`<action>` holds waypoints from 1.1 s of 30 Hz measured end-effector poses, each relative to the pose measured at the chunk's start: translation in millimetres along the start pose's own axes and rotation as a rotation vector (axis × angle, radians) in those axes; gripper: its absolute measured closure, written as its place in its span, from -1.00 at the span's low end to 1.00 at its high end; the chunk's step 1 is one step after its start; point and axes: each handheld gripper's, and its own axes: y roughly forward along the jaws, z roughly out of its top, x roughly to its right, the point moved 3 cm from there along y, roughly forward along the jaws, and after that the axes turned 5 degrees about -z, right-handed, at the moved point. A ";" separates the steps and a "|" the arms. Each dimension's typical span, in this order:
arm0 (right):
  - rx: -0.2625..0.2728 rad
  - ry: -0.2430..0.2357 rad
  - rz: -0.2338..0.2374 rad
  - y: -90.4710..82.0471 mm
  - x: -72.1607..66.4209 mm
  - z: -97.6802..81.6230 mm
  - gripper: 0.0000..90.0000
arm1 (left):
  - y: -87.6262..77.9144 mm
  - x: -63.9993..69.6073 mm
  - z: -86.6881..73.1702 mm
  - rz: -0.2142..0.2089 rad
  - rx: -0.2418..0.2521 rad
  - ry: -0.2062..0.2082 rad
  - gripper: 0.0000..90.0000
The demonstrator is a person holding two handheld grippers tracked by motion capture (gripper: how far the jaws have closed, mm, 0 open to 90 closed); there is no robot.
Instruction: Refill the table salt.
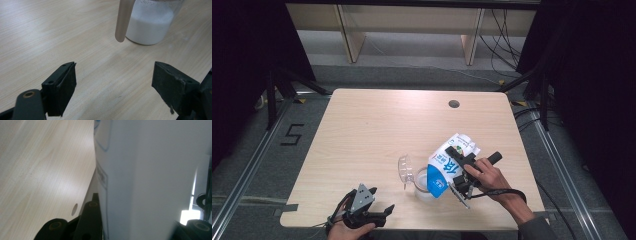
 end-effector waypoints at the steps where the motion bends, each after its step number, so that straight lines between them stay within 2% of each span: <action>1: -0.009 0.020 0.004 -0.5 -1.5 -0.4 0.73 | 0.1 -0.1 0.0 0.000 0.000 -0.001 -0.58; 2: -0.009 0.020 0.004 -0.5 -1.5 -0.4 0.73 | 0.1 -0.1 0.0 0.000 0.000 -0.001 -0.58; 3: -0.007 0.042 0.015 0.2 -3.0 -0.8 0.73 | 0.0 0.2 0.0 -0.002 0.001 -0.001 -0.58; 4: 0.007 0.030 0.013 1.1 -1.4 -0.6 0.73 | 0.6 0.9 0.2 -0.002 0.009 -0.008 -0.58; 6: 0.005 0.067 0.025 1.7 -3.7 -1.6 0.73 | 0.1 0.0 0.0 0.000 0.000 0.000 -0.58; 9: 0.011 0.063 0.028 2.6 -2.8 -2.2 0.73 | 0.0 0.0 0.0 -0.001 0.000 -0.001 -0.58; 10: 0.005 0.089 0.031 2.2 -2.6 -3.5 0.73 | 0.7 0.5 0.0 -0.002 0.005 -0.006 -0.58; 11: 0.005 0.089 0.031 2.2 -2.6 -3.5 0.73 | 0.7 0.5 0.0 -0.002 0.005 -0.006 -0.58; 12: 0.023 0.088 0.027 3.6 -0.4 -3.5 0.74 | 0.4 0.0 0.1 0.001 0.001 0.006 -0.58; 13: 0.030 0.089 0.027 4.1 -0.2 -3.5 0.74 | 0.5 -2.0 0.7 -0.004 -0.002 0.038 -0.57; 14: 0.029 0.102 0.033 4.2 -0.7 -3.5 0.74 | 2.6 2.3 -0.2 -0.059 0.000 -0.006 -0.57; 15: 0.017 0.143 0.046 3.7 -3.6 -3.7 0.74 | 0.5 1.4 -0.5 0.002 0.000 -0.009 -0.57; 16: 0.010 0.169 0.053 3.8 -5.4 -3.7 0.74 | 0.6 1.3 -0.5 0.001 0.000 -0.011 -0.57; 17: 0.016 0.173 0.057 4.8 -5.5 -3.6 0.74 | 0.9 1.3 -0.5 -0.001 0.003 -0.014 -0.57; 18: 0.040 0.134 0.048 6.5 -2.6 -3.5 0.74 | 0.8 0.8 -0.4 -0.001 0.000 -0.007 -0.57; 19: 0.030 0.170 0.062 6.3 -6.1 -3.6 0.74 | 0.5 1.5 -0.6 0.001 -0.001 -0.012 -0.57; 21: 0.039 0.165 0.063 7.1 -5.7 -3.6 0.75 | 0.6 1.3 -0.4 -0.001 0.000 -0.013 -0.57; 22: 0.045 0.177 0.067 7.7 -6.3 -3.6 0.75 | 0.8 0.7 -0.3 -0.001 0.002 -0.011 -0.57; 23: 0.030 0.221 0.082 6.9 -10.0 -3.7 0.75 | 0.8 0.7 -0.3 -0.002 0.003 -0.012 -0.57; 27: 0.027 0.237 0.089 7.7 -11.5 -3.0 0.75 | 0.8 1.5 -0.1 0.000 0.009 -0.018 -0.57; 28: 0.038 0.216 0.083 8.3 -9.3 -2.9 0.75 | 0.8 1.5 -0.1 0.000 0.009 -0.018 -0.57; 29: 0.038 0.216 0.083 8.3 -9.3 -2.9 0.75 | 0.2 1.0 -0.4 0.000 -0.001 -0.009 -0.57; 30: 0.033 0.265 0.096 7.3 -10.9 -3.2 0.76 | 0.6 1.3 -0.6 0.001 -0.002 -0.009 -0.57; 31: 0.033 0.265 0.096 7.3 -10.9 -3.2 0.76 | 0.6 1.3 -0.6 0.001 -0.002 -0.009 -0.57; 32: 0.046 0.242 0.081 7.5 -7.0 -3.7 0.76 | 1.2 0.7 -0.5 0.002 -0.005 -0.004 -0.57; 33: 0.049 0.258 0.085 7.8 -7.4 -4.0 0.76 | 1.1 0.2 -0.5 0.004 -0.008 0.003 -0.57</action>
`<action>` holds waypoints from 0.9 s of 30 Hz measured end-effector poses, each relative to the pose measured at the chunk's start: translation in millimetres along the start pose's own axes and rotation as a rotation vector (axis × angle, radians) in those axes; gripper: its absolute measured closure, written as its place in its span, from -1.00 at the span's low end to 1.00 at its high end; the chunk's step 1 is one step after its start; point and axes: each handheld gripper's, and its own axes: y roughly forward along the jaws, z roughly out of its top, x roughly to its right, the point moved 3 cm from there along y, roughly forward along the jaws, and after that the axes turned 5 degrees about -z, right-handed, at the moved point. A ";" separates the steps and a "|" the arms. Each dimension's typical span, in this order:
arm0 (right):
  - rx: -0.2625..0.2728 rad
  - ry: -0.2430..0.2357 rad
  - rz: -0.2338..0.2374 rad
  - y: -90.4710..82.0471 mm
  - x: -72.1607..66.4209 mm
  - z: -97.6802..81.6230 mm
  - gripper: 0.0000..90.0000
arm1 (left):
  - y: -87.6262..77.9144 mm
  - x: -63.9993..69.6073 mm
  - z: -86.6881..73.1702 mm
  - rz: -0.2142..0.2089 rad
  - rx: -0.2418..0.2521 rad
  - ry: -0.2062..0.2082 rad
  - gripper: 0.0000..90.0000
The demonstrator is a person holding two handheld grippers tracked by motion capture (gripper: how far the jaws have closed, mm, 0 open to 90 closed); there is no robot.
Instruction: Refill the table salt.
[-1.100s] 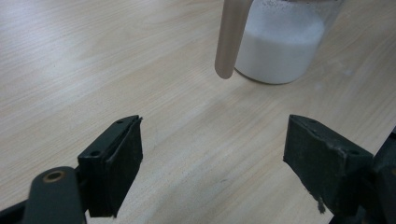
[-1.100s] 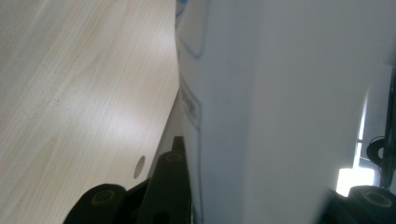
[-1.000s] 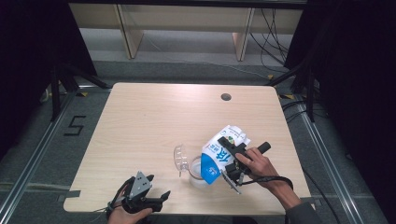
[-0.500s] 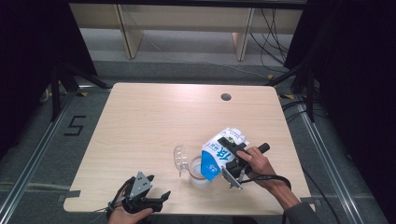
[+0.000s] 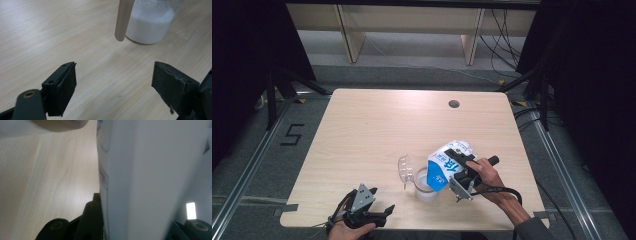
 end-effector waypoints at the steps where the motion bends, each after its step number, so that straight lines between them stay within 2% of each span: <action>1: 0.000 0.000 0.000 0.0 0.0 0.0 0.76 | 0.0 0.0 0.0 0.000 0.000 0.000 -0.57; 2: -0.005 0.030 0.009 -0.1 0.1 -1.4 0.76 | -0.9 0.5 0.3 -0.005 0.007 0.000 -0.57; 4: -0.006 0.037 0.015 0.1 0.0 -1.8 0.76 | -0.5 0.6 0.3 -0.005 0.010 -0.012 -0.57; 5: -0.025 0.099 0.021 -0.1 -3.3 -3.5 0.76 | -0.4 0.5 0.7 -0.002 0.016 -0.011 -0.57; 6: -0.025 0.099 0.021 -0.1 -3.3 -3.5 0.76 | -0.3 0.6 0.6 -0.002 0.016 -0.013 -0.57; 7: -0.026 0.124 0.019 0.5 -4.0 -5.1 0.77 | -0.3 1.0 0.4 -0.003 0.016 -0.016 -0.57; 8: -0.031 0.152 0.021 0.6 -4.7 -6.1 0.77 | -0.3 -0.1 0.9 -0.006 0.016 0.000 -0.57; 9: -0.025 0.166 0.027 1.4 -4.8 -7.1 0.77 | -0.3 0.3 0.8 -0.002 0.016 -0.008 -0.57; 10: -0.001 0.108 0.025 3.5 0.1 -7.6 0.77 | -0.3 0.3 0.8 -0.002 0.016 -0.008 -0.57; 11: -0.001 0.108 0.025 3.5 0.1 -7.6 0.77 | -0.3 0.3 0.7 -0.003 0.016 -0.008 -0.57; 12: -0.042 0.193 0.029 0.7 -5.3 -9.0 0.77 | -0.4 0.4 0.6 -0.003 0.016 -0.008 -0.57; 13: -0.028 0.181 0.032 2.1 -3.8 -10.1 0.78 | -1.0 -0.1 0.2 -0.004 0.006 -0.006 -0.57; 14: -0.033 0.207 0.026 2.1 -5.2 -10.5 0.78 | -0.7 0.4 0.2 -0.003 0.009 -0.016 -0.57; 15: -0.034 0.180 0.031 2.7 -3.2 -10.6 0.78 | -0.3 0.8 0.5 -0.002 0.017 -0.016 -0.57; 16: -0.033 0.207 0.030 3.0 -5.2 -11.2 0.78 | -0.7 1.1 0.2 -0.001 0.012 -0.016 -0.57; 18: -0.040 0.213 0.035 3.1 -5.9 -11.6 0.78 | -1.0 0.7 0.1 -0.001 0.007 -0.011 -0.57; 19: -0.044 0.189 0.037 3.4 -4.2 -11.7 0.78 | -0.5 0.9 0.3 -0.001 0.013 -0.015 -0.57; 20: -0.048 0.227 0.044 3.7 -6.8 -12.5 0.78 | -0.2 1.3 0.4 -0.001 0.018 -0.022 -0.57; 21: -0.049 0.248 0.052 5.0 -7.4 -13.7 0.78 | -0.8 0.4 0.4 0.000 0.011 -0.010 -0.57; 22: -0.049 0.248 0.052 5.0 -7.4 -13.7 0.78 | -1.1 -0.2 0.2 -0.003 0.005 -0.006 -0.57; 23: -0.069 0.282 0.055 5.1 -7.8 -15.7 0.79 | -1.1 -0.6 0.2 0.001 0.007 -0.011 -0.57; 25: -0.071 0.289 0.055 5.5 -7.3 -16.7 0.79 | -1.6 -1.0 0.4 0.006 0.006 -0.001 -0.57; 26: -0.050 0.297 0.053 6.2 -5.0 -19.6 0.79 | -0.4 -0.5 0.0 -0.002 0.008 -0.010 -0.57; 27: -0.046 0.300 0.049 5.8 -3.9 -20.5 0.80 | -0.4 -1.5 -0.4 0.006 -0.006 0.003 -0.57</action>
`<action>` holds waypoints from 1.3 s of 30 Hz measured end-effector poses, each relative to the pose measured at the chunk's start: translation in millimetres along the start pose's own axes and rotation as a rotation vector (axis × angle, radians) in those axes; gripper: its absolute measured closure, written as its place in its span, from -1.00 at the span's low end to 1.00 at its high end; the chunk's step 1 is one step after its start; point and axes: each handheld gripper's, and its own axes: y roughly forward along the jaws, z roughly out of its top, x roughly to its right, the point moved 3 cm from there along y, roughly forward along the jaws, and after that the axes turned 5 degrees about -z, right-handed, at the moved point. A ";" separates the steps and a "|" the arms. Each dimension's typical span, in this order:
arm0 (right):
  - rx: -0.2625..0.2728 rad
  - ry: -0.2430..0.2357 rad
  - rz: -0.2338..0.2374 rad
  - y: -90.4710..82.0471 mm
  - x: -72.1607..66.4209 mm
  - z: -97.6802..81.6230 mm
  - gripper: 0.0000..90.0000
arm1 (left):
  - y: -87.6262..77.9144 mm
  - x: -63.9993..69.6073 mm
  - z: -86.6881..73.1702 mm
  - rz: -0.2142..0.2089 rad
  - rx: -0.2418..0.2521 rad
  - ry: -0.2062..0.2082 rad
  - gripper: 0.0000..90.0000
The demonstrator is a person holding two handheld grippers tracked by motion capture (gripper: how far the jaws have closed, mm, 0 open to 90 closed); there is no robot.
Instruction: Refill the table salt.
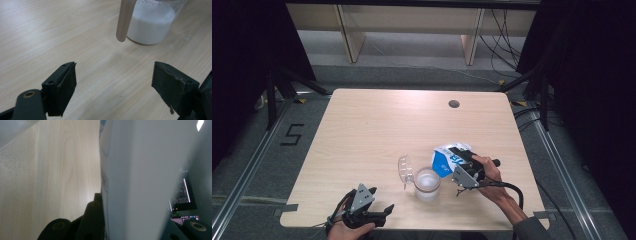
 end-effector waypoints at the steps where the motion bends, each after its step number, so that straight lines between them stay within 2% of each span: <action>1: -0.031 0.041 0.004 -2.8 -0.4 -0.3 0.80 | 0.2 1.9 0.5 -0.011 0.010 -0.016 -0.57; 2: -0.032 0.062 0.004 -3.0 0.8 -1.4 0.80 | -0.1 1.6 0.8 -0.005 0.015 -0.002 -0.57; 7: -0.032 0.141 0.019 -0.9 1.9 -7.1 0.81 | 0.8 2.1 0.4 -0.005 0.014 -0.017 -0.57; 10: -0.039 0.181 0.030 -0.5 0.6 -10.2 0.82 | -0.5 2.0 0.6 -0.001 0.008 0.002 -0.57; 15: -0.049 0.202 0.044 1.4 -2.7 -12.1 0.84 | -0.5 1.9 0.6 -0.006 0.012 -0.002 -0.57; 16: -0.042 0.229 0.055 1.5 -2.6 -12.1 0.84 | -0.5 1.9 0.6 -0.006 0.012 -0.002 -0.57; 18: -0.042 0.249 0.057 1.8 -1.8 -12.5 0.84 | -0.2 1.5 0.6 -0.005 0.013 -0.003 -0.57; 19: -0.042 0.278 0.060 2.2 -1.6 -13.2 0.84 | -0.1 1.7 0.5 -0.007 0.014 -0.007 -0.57; 21: -0.038 0.307 0.059 2.3 0.9 -15.8 0.85 | -0.4 1.8 0.4 -0.005 0.012 -0.002 -0.57; 24: -0.040 0.318 0.062 2.6 2.1 -17.5 0.85 | 0.4 1.7 0.3 -0.006 0.008 -0.013 -0.57; 25: -0.043 0.346 0.063 2.6 3.8 -20.1 0.86 | -0.2 2.2 0.3 -0.004 0.013 -0.007 -0.57; 26: -0.042 0.354 0.065 3.1 4.5 -21.2 0.86 | -0.2 2.2 0.3 -0.004 0.013 -0.007 -0.57; 27: -0.046 0.378 0.063 4.1 5.3 -23.5 0.86 | 0.2 2.1 0.8 -0.007 0.021 -0.018 -0.57; 31: -0.061 0.404 0.066 6.2 6.4 -28.5 0.89 | -0.3 1.5 0.5 -0.006 0.015 -0.013 -0.57; 33: -0.061 0.440 0.084 8.4 4.5 -30.9 0.94 | 0.5 2.4 0.9 -0.007 0.025 -0.022 -0.57; 34: -0.060 0.434 0.081 9.4 5.1 -32.1 0.94 | -0.5 1.5 0.7 -0.003 0.013 -0.006 -0.57; 35: -0.063 0.436 0.078 9.7 5.6 -33.0 0.95 | 0.3 1.9 0.9 -0.004 0.023 -0.013 -0.57; 36: -0.061 0.457 0.082 9.4 5.5 -33.0 0.95 | 0.2 1.9 0.9 -0.006 0.023 -0.015 -0.57; 38: -0.061 0.451 0.075 9.6 7.1 -34.1 0.95 | -0.4 0.8 0.6 -0.003 0.012 -0.012 -0.57; 39: -0.054 0.482 0.076 8.3 8.7 -34.7 0.95 | -0.6 1.2 0.5 -0.001 0.014 -0.016 -0.56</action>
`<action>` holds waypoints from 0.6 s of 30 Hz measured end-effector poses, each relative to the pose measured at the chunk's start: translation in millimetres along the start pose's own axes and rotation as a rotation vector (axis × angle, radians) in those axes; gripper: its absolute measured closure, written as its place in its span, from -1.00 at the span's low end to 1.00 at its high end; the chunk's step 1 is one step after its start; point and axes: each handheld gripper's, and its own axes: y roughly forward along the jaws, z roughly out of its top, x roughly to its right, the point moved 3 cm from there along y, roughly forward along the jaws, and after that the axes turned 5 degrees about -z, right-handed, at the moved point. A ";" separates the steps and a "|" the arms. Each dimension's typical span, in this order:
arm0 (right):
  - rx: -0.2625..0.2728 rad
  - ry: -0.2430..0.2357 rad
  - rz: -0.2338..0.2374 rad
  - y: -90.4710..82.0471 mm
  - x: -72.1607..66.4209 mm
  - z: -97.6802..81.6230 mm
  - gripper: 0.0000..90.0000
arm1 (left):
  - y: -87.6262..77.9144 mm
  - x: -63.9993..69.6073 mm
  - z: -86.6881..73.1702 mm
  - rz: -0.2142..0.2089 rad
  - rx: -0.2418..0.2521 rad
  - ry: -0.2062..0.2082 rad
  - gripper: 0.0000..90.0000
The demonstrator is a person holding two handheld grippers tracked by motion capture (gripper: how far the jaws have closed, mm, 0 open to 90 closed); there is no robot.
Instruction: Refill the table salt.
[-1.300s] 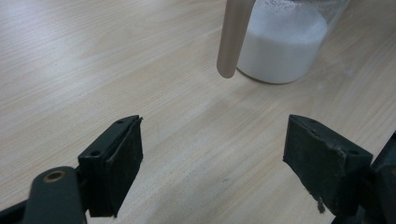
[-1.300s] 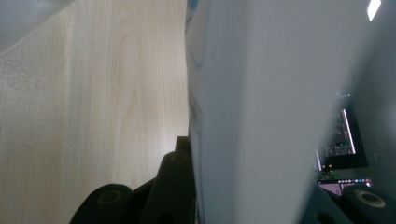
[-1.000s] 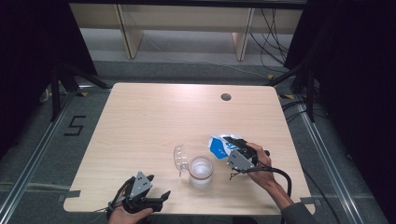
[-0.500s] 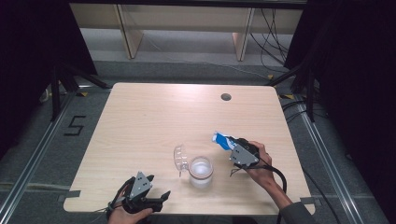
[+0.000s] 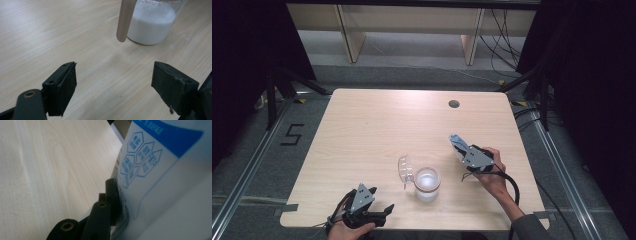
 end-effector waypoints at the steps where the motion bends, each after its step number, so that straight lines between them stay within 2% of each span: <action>1: 0.004 0.000 -0.002 0.0 1.6 -0.1 0.95 | 0.0 0.2 0.1 -0.005 0.000 0.005 -0.56; 3: 0.008 0.035 -0.004 -0.5 4.0 -0.8 0.96 | 0.1 -0.3 0.2 -0.001 -0.002 0.013 -0.56; 4: 0.011 0.053 -0.003 -0.6 5.0 -1.5 0.96 | 0.8 0.8 0.3 -0.003 0.007 0.001 -0.56; 6: 0.017 0.082 -0.002 0.1 7.8 -3.2 0.96 | 0.8 0.9 0.4 -0.003 0.009 0.002 -0.56; 7: 0.017 0.082 -0.002 0.1 7.8 -3.2 0.96 | 0.8 0.9 0.4 -0.003 0.009 0.002 -0.56; 8: 0.017 0.110 -0.005 0.9 10.2 -5.5 0.97 | 0.7 0.7 0.4 -0.002 0.008 0.002 -0.56; 9: 0.017 0.122 -0.006 1.6 11.9 -7.1 0.97 | -1.4 -1.5 0.1 -0.002 -0.022 0.030 -0.56; 10: 0.020 0.130 -0.003 2.4 13.3 -8.7 0.97 | 0.9 0.7 0.5 -0.003 0.008 0.002 -0.56; 13: 0.008 0.140 -0.011 3.1 14.5 -12.1 0.97 | 0.4 0.4 0.1 -0.006 0.000 0.011 -0.56; 15: 0.001 0.184 -0.009 4.7 16.8 -18.3 0.97 | 1.0 0.9 0.3 -0.005 0.010 -0.005 -0.56; 18: 0.021 0.244 -0.019 5.5 22.5 -24.0 0.95 | 0.2 0.3 0.0 -0.005 0.002 0.001 -0.56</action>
